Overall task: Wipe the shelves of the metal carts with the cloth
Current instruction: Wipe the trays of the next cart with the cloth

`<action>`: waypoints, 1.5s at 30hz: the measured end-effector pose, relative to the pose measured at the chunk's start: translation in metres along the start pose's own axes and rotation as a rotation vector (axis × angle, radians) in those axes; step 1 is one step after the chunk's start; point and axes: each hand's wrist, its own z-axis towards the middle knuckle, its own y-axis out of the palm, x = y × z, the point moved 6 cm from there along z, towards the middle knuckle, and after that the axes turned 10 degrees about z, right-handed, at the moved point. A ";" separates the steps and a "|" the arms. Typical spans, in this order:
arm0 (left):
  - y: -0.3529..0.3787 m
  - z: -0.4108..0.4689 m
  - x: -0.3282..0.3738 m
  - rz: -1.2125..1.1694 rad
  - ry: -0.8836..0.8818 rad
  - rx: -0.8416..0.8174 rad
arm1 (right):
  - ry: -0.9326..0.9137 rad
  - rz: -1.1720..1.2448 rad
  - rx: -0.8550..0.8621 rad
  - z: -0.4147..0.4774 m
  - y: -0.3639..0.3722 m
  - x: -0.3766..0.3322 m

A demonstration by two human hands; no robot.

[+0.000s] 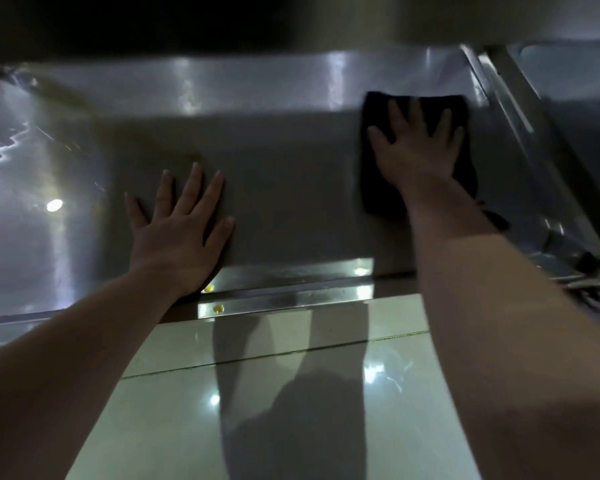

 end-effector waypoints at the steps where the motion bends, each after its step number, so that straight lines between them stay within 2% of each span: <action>1: 0.000 0.000 0.000 -0.002 0.000 0.001 | -0.083 0.000 -0.017 -0.015 0.011 -0.032; 4: 0.001 0.000 -0.001 -0.008 0.002 0.000 | -0.406 0.002 -0.065 -0.075 0.045 -0.115; 7: 0.004 -0.001 -0.002 -0.006 0.004 0.001 | -0.562 0.007 -0.133 -0.082 0.046 -0.118; 9: 0.004 0.001 -0.003 -0.011 0.004 0.000 | -0.506 -0.028 -0.099 -0.047 0.030 -0.085; 12: 0.004 0.002 -0.003 -0.011 0.000 0.009 | -0.289 -0.066 -0.079 0.007 0.004 -0.010; 16: 0.001 0.003 0.000 -0.018 -0.001 0.009 | -0.096 -0.032 -0.062 0.027 -0.022 0.067; 34: 0.000 0.004 0.001 0.021 0.000 -0.005 | -0.115 -0.013 -0.026 -0.024 -0.026 0.116; 38: -0.016 0.005 0.040 -0.029 0.155 0.066 | -0.110 -0.017 -0.014 -0.030 -0.025 0.113; 40: -0.016 0.005 0.070 -0.064 0.204 0.044 | -0.102 -0.011 -0.022 -0.032 -0.025 0.113; 45: -0.006 0.005 0.081 -0.046 0.155 0.049 | -0.058 0.002 -0.073 -0.052 -0.024 0.122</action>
